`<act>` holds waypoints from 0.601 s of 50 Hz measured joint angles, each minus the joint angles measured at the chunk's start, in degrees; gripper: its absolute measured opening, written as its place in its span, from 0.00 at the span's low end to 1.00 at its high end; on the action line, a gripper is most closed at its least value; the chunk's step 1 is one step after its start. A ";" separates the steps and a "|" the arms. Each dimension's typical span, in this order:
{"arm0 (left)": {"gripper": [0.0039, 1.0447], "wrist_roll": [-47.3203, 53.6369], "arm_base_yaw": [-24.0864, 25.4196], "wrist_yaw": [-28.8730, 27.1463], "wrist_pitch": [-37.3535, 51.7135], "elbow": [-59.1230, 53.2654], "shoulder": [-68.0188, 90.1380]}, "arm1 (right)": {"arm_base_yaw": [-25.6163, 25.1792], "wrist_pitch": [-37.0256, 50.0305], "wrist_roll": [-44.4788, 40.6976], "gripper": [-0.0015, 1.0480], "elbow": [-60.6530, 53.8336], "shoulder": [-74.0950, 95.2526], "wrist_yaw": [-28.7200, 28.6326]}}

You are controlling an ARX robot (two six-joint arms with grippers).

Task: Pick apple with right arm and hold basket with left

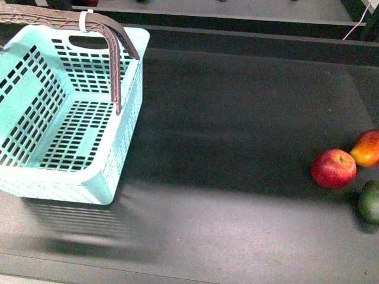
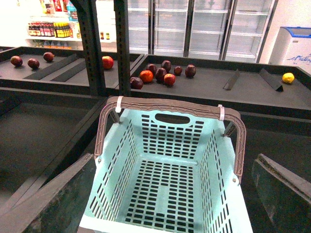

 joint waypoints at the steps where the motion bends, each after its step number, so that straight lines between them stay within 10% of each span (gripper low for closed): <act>1: 0.94 0.00 0.00 0.00 0.00 0.00 0.00 | 0.00 0.00 0.00 0.92 0.00 0.00 0.00; 30: 0.94 0.00 0.00 0.00 0.00 0.00 0.00 | 0.00 0.00 0.00 0.92 0.00 0.00 0.00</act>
